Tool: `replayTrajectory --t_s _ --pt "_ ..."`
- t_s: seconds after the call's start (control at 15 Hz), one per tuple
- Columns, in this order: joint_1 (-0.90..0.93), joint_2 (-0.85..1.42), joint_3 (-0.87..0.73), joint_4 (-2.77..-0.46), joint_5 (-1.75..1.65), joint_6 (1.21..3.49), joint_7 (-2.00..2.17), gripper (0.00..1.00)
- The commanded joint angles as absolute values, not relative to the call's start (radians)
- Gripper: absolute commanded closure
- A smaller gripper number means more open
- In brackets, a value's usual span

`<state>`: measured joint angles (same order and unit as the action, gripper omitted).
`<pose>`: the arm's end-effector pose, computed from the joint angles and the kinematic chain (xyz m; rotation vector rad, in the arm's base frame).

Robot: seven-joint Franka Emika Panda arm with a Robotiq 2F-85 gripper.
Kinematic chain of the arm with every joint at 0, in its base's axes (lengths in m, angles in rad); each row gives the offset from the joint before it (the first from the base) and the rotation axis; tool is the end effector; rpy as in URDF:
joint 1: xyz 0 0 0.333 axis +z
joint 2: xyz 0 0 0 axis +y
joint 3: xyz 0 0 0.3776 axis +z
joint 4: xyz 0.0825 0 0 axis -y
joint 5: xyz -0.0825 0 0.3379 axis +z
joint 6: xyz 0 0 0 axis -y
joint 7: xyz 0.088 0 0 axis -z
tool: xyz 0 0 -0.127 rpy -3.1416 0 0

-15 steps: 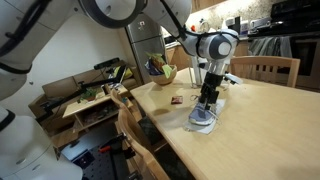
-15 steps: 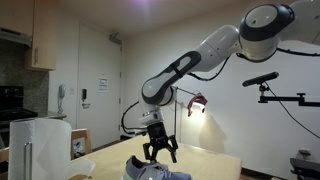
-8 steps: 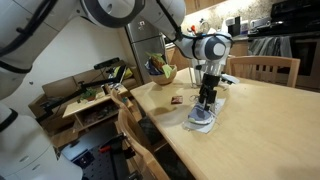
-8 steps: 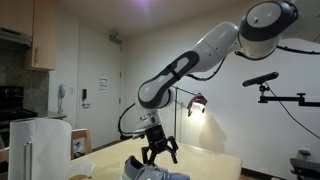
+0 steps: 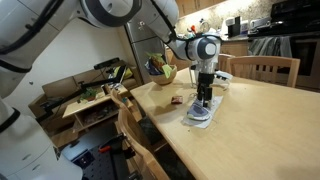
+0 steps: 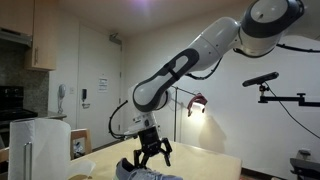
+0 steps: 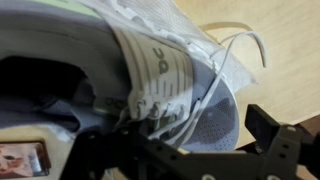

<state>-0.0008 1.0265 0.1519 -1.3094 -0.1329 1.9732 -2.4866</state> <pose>0.7021 0.0696 0.1378 -0.6656 -2.7234 0.1562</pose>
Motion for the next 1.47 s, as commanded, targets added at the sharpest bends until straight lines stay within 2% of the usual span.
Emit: replayTrajectory --t_s 0.0,0.67,1.4 --pt "0.048 0.957 0.125 -1.410 -0.177 2.078 -2.415 0.00" --pt "0.092 0.833 0.102 -1.631 -0.281 2.335 -2.217 0.00" --pt "0.205 0.669 0.026 -1.957 -0.549 2.641 -1.896 0.00"
